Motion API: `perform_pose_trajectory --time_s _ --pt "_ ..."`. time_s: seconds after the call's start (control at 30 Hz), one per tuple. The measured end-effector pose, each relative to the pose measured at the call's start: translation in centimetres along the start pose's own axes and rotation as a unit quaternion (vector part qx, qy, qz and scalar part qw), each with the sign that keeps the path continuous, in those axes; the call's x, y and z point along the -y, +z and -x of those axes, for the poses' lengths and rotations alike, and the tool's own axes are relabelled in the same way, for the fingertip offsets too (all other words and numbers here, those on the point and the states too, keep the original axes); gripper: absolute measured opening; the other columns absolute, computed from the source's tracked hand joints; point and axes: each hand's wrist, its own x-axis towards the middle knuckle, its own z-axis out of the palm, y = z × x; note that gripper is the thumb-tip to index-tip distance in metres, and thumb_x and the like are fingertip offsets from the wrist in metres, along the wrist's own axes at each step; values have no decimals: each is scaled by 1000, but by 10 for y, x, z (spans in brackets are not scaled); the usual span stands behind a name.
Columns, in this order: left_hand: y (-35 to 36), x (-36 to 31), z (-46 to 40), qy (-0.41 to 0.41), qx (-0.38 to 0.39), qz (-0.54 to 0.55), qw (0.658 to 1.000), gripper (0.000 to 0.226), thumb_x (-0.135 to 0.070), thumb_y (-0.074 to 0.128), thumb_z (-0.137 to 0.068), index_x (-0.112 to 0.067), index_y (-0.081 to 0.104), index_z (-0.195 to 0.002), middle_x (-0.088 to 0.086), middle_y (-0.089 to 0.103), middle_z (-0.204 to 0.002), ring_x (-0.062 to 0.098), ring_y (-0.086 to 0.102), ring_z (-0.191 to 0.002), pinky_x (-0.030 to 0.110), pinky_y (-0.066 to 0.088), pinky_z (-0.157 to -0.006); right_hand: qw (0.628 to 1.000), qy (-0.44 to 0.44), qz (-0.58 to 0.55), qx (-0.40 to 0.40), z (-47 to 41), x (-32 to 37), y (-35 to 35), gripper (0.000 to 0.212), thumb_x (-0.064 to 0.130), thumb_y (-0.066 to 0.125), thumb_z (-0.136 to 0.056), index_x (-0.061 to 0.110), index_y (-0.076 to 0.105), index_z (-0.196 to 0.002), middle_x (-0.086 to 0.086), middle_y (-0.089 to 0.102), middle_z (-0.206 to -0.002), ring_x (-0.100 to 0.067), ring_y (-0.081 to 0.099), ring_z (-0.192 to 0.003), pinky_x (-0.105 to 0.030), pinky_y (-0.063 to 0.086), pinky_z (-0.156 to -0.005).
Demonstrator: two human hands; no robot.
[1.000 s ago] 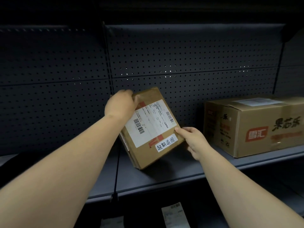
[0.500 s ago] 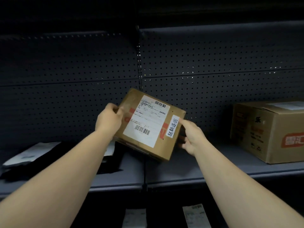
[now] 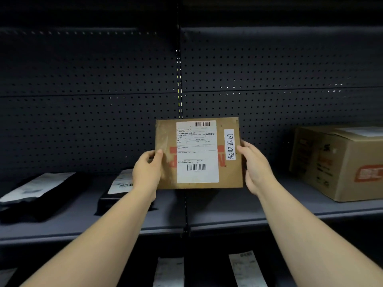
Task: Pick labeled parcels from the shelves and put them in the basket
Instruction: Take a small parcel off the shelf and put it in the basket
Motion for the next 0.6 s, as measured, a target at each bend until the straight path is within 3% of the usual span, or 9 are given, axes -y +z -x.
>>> perform_pose_trajectory --time_s 0.13,0.27,0.43,0.6 --pt "4 7 5 -6 -1 37 999 10 -45 54 -90 -35 57 -88 -9 65 -100 16 60 -97 42 51 -89 999 -25 25 9 3 -1 -8 28 24 49 -94 32 61 -117 6 74 -101 -11 71 -89 -29 57 -63" --pt "6 8 7 2 -4 56 998 15 -46 55 -89 -33 58 -83 -12 65 -92 13 61 -90 38 51 -80 999 -41 29 -4 7 -6 -14 24 21 51 -94 37 62 -109 8 74 -102 -9 71 -91 -30 56 -69" --pt "7 8 12 21 3 67 998 15 -45 57 -88 -32 60 -81 -12 65 -89 9 59 -84 29 47 -68 998 -54 34 -27 14 -14 -22 23 21 54 -92 31 61 -111 8 72 -106 -11 69 -97 -32 54 -78" --pt "10 7 19 31 6 71 997 14 -46 58 -86 -33 60 -81 -14 65 -90 6 60 -85 29 47 -68 996 -71 44 -35 22 -11 -27 20 21 53 -92 37 63 -101 13 73 -100 -3 69 -90 -22 52 -69"
